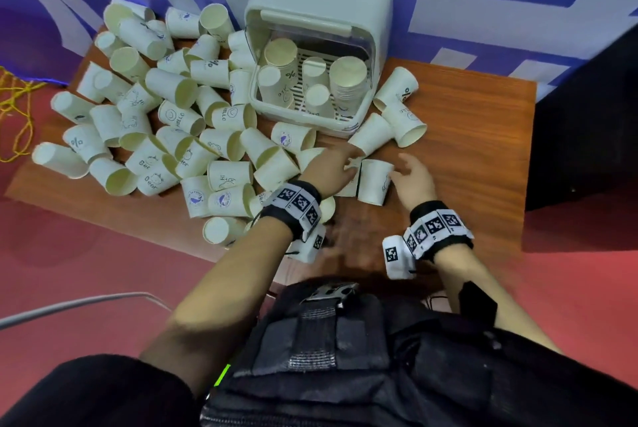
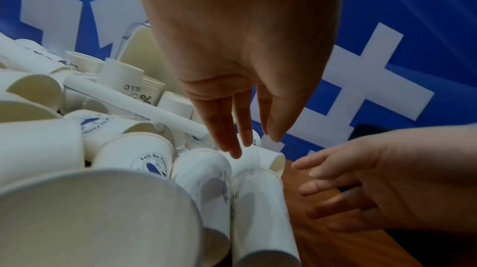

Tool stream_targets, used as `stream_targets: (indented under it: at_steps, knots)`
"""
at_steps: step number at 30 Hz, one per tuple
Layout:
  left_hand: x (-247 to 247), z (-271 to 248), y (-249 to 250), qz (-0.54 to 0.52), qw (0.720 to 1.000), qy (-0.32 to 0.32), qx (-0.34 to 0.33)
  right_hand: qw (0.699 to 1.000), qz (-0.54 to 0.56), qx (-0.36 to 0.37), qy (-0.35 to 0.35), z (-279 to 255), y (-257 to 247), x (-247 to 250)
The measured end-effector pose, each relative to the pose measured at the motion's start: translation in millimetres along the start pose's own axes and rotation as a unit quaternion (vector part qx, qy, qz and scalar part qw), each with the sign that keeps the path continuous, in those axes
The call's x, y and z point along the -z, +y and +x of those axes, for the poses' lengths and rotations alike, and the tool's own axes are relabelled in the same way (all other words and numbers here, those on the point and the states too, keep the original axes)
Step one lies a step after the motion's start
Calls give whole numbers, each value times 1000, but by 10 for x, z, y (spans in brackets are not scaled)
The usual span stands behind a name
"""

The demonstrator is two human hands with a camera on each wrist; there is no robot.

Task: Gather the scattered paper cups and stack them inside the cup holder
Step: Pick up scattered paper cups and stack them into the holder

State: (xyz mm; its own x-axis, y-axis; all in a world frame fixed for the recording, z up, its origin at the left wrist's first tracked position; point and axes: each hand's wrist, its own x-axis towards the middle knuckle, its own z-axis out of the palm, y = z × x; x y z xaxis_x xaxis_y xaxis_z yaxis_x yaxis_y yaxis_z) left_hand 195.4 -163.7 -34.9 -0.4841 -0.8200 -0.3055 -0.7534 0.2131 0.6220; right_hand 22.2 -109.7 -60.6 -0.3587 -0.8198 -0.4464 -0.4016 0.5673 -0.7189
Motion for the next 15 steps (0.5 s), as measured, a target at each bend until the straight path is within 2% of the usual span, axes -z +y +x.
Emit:
stream_targets:
  at_steps: [7, 15]
  knots:
    - [-300, 143, 309, 83, 992, -85, 37, 997, -4, -20, -79, 102, 191, 176]
    - [-498, 324, 408, 79, 988, -100, 85, 986, 18, -42, -161, 406, 308, 154]
